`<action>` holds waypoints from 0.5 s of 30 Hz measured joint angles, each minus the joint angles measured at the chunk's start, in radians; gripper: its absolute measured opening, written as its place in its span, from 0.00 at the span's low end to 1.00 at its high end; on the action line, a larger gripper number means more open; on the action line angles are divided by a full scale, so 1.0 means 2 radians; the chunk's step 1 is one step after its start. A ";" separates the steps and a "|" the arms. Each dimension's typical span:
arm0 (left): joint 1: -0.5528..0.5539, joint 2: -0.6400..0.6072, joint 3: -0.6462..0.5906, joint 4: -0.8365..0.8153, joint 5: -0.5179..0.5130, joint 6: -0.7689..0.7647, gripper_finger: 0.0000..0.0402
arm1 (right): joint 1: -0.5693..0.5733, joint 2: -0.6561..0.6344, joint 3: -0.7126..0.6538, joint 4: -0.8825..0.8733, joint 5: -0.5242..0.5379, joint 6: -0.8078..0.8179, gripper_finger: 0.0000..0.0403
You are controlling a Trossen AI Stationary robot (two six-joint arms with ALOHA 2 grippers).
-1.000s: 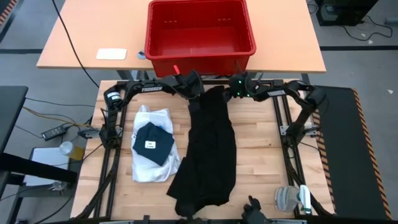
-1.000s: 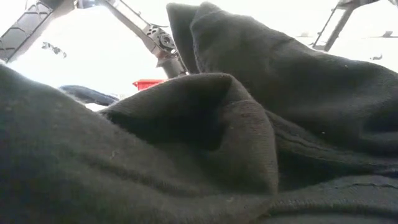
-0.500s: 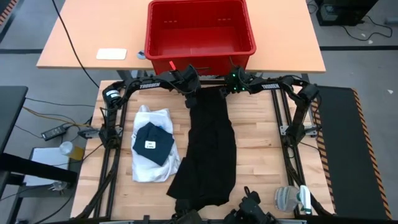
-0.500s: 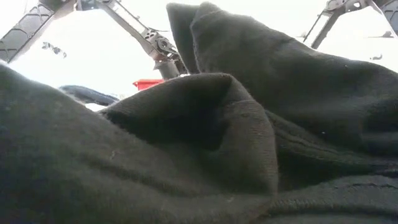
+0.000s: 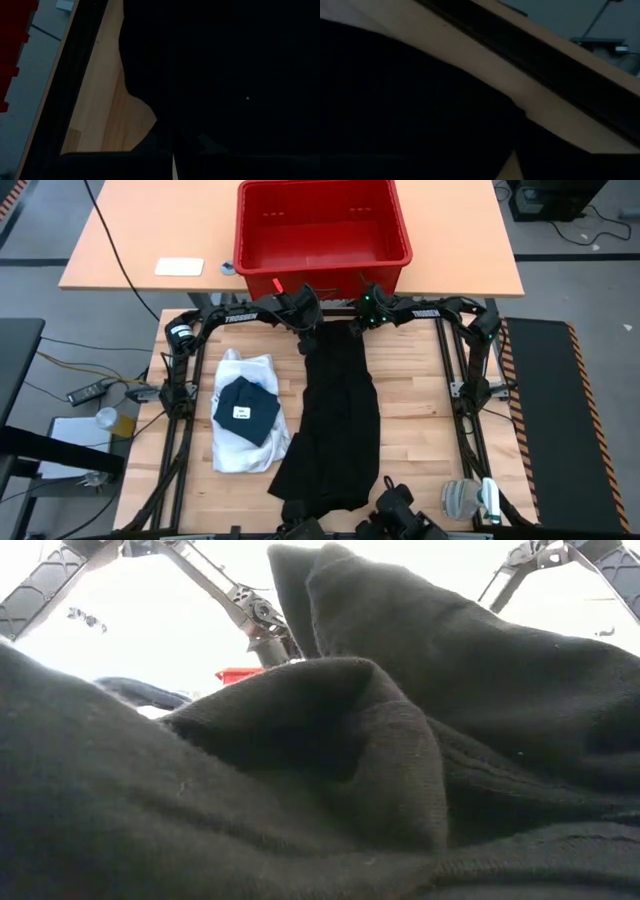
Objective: Fold laundry
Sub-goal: Fold the black shirt
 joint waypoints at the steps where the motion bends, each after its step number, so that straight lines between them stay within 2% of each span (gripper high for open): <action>1: 0.000 0.000 0.000 0.000 0.000 0.000 0.00 | -0.001 0.000 0.000 -0.003 -0.007 -0.006 0.24; 3: 0.000 0.000 0.000 0.001 0.000 0.000 0.00 | -0.004 0.000 0.000 -0.011 -0.028 -0.023 0.10; 5: 0.001 0.000 0.000 0.001 0.000 0.000 0.00 | -0.005 0.000 0.000 -0.010 -0.051 -0.038 0.04; 8: 0.008 0.000 0.000 0.001 0.000 0.006 0.00 | -0.001 -0.015 0.000 -0.017 -0.051 -0.048 0.04; 12: 0.025 -0.003 0.000 -0.013 0.002 0.006 0.00 | 0.016 -0.066 0.000 -0.045 -0.066 -0.076 0.02; 15: 0.035 -0.020 -0.001 -0.014 0.024 0.013 0.00 | 0.034 -0.104 0.000 -0.067 -0.059 -0.097 0.02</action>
